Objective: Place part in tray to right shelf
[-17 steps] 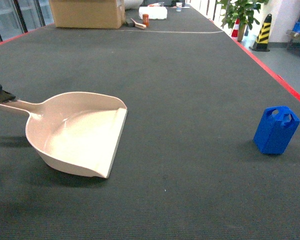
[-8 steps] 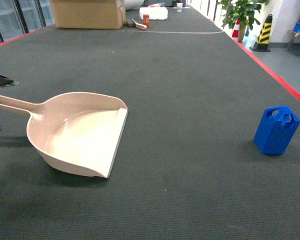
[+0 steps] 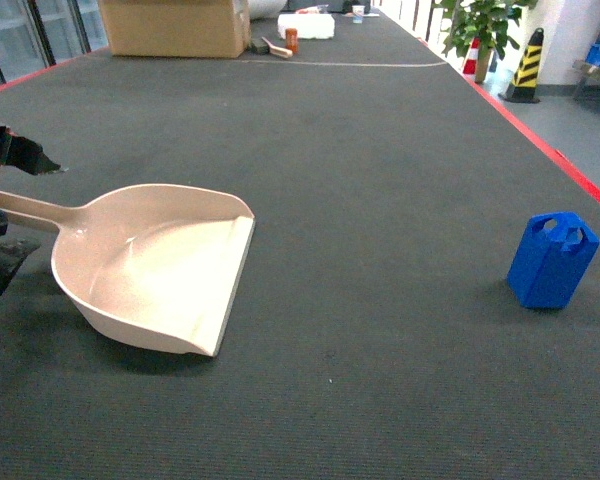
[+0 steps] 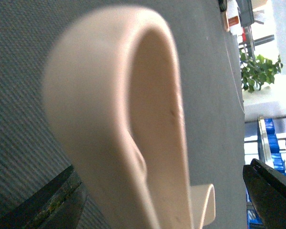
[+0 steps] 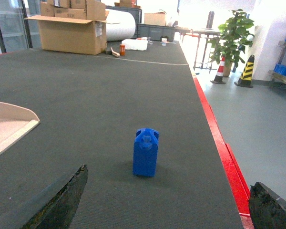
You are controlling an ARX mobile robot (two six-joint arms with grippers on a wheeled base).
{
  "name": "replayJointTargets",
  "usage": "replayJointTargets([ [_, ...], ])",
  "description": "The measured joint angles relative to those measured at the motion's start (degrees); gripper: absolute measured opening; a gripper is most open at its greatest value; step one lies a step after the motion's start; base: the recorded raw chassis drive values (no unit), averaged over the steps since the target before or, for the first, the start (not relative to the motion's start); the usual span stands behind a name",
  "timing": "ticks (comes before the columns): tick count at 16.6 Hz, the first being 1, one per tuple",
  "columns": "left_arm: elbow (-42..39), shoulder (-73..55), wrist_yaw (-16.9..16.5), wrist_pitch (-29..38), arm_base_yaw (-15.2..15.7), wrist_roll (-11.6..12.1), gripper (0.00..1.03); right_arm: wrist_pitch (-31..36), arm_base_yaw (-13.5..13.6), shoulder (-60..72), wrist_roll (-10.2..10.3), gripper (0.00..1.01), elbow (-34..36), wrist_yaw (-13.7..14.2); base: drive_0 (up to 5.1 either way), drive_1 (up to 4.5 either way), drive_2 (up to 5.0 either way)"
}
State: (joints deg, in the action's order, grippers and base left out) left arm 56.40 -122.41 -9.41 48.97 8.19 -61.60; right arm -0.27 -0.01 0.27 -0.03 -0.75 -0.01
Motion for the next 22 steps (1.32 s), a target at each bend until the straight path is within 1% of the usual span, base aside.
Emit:
replayJointTargets([
  [1, 0.5, -1.0, 0.4, 0.1, 0.6, -0.3, 0.91, 0.0, 0.0, 0.0, 0.0, 0.98, 0.0, 0.0, 0.0, 0.0, 0.0],
  [2, 0.5, -1.4, 0.0, 0.4, 0.9, -1.0, 0.77, 0.0, 0.0, 0.0, 0.0, 0.98, 0.0, 0.0, 0.0, 0.0, 0.0],
  [4, 0.6, -1.9, -1.1, 1.8, 0.8, -1.4, 0.58, 0.0, 0.0, 0.0, 0.0, 0.98, 0.0, 0.0, 0.0, 0.0, 0.0],
  [6, 0.6, -1.9, -1.3, 1.9, 0.6, -1.5, 0.52, 0.0, 0.0, 0.0, 0.0, 0.98, 0.0, 0.0, 0.0, 0.0, 0.0],
  [7, 0.6, -2.0, -1.9, 2.7, 0.2, -2.1, 0.39, 0.0, 0.0, 0.0, 0.0, 0.98, 0.0, 0.0, 0.0, 0.0, 0.0],
  [8, 0.6, -2.0, -2.2, 3.5, -0.2, -2.6, 0.29, 0.0, 0.0, 0.0, 0.0, 0.98, 0.0, 0.0, 0.0, 0.0, 0.0],
  [9, 0.2, -1.9, -2.8, 5.2, -0.6, -4.6, 0.2, 0.0, 0.0, 0.0, 0.0, 0.98, 0.0, 0.0, 0.0, 0.0, 0.0],
  [11, -2.1, 0.3, -3.1, 7.0, -1.6, -5.6, 0.2, 0.0, 0.0, 0.0, 0.0, 0.98, 0.0, 0.0, 0.0, 0.0, 0.0],
  [13, -4.7, 3.8, -3.9, 9.0, -4.3, -6.7, 0.2, 0.0, 0.0, 0.0, 0.0, 0.98, 0.0, 0.0, 0.0, 0.0, 0.0],
  [14, -5.8, 6.0, -4.3, 10.3, -6.4, -7.6, 0.2, 0.0, 0.0, 0.0, 0.0, 0.98, 0.0, 0.0, 0.0, 0.0, 0.0],
  [15, -6.9, 8.5, -4.7, 12.3, -9.2, -8.4, 0.2, 0.0, 0.0, 0.0, 0.0, 0.98, 0.0, 0.0, 0.0, 0.0, 0.0],
  [17, -8.0, 11.6, -4.7, 13.7, -14.6, -10.3, 0.2, 0.0, 0.0, 0.0, 0.0, 0.98, 0.0, 0.0, 0.0, 0.0, 0.0],
  [18, -8.2, 11.9, -4.3, 14.1, -17.0, -11.5, 0.2, 0.0, 0.0, 0.0, 0.0, 0.98, 0.0, 0.0, 0.0, 0.0, 0.0],
  [19, -9.3, 12.0, -3.0, 14.6, -20.6, -13.8, 0.19, 0.0, 0.0, 0.0, 0.0, 0.98, 0.0, 0.0, 0.0, 0.0, 0.0],
  [20, -9.7, 11.9, -1.9, 13.5, -22.4, -14.9, 0.19, 0.0, 0.0, 0.0, 0.0, 0.98, 0.0, 0.0, 0.0, 0.0, 0.0],
  [21, -9.7, 11.2, -0.2, 11.6, -22.2, -14.5, 0.19, -0.6, 0.1, 0.1, 0.0, 0.98, -0.1, 0.3, 0.0, 0.0, 0.0],
  [22, -9.7, 11.2, 0.0, 11.8, -22.2, -14.5, 0.19, -5.8, 1.0, 2.1, 0.2, 0.98, -1.7, 3.8, 0.0, 0.0, 0.0],
])
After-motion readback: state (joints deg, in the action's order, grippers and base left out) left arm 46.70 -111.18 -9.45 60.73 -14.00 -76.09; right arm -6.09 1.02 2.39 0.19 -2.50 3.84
